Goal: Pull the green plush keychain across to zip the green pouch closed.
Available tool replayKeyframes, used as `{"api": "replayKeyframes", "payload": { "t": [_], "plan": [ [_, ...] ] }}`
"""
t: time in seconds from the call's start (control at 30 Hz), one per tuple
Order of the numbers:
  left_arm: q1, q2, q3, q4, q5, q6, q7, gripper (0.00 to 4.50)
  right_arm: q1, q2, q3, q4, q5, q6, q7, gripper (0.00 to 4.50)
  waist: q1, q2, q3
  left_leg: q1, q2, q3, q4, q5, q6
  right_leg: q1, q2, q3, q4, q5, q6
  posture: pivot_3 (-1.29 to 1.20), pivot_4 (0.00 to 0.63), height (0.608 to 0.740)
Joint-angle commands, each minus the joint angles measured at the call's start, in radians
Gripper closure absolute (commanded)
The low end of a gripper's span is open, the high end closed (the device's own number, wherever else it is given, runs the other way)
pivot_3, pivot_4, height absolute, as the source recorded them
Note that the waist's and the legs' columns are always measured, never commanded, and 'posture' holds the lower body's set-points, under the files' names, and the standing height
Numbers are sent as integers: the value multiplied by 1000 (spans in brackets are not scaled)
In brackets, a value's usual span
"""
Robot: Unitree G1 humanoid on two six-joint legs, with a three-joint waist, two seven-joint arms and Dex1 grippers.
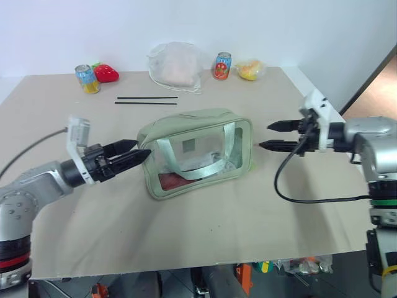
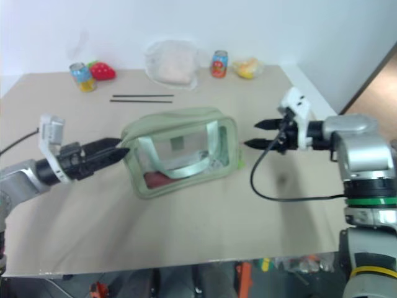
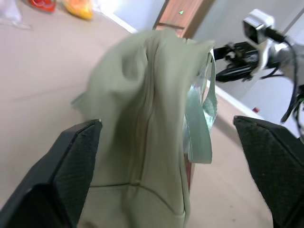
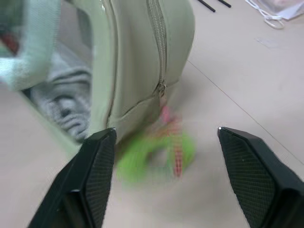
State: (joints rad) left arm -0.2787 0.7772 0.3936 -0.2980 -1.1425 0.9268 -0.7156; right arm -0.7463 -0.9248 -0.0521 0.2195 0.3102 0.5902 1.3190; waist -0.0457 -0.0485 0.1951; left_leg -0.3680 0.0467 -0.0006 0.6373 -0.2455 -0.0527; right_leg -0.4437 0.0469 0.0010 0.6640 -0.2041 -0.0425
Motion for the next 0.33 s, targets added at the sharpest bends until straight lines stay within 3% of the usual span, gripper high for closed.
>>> {"api": "replayKeyframes", "payload": {
  "t": [0.03, 0.17, 0.33],
  "plan": [
    [77, 44, 140, -23, -43, -1, -39, 30, 48, -53, -75, -24, 50, 0, 27, 1137, -2, 0, 0, 1, 0, 1, 0, 0, 0, 0, 0, 1, 0, 0, 0, 0, 150, 740],
    [196, 46, 253, -8, -88, 12, -51, 30, 96, -59, -107, -19, 70, 9, -7, 1137, -4, 0, 0, 2, 1, 1, 0, 0, 0, 0, 1, 1, 1, 0, -1, 0, 150, 740],
    [270, 2, 307, 92, -97, 18, 8, 30, 120, -31, -133, -27, 104, 34, -66, 1137, -3, 0, 0, 3, 1, 0, 0, 1, 1, 1, 1, -1, 1, 0, 0, 0, 150, 740]
  ]
}}
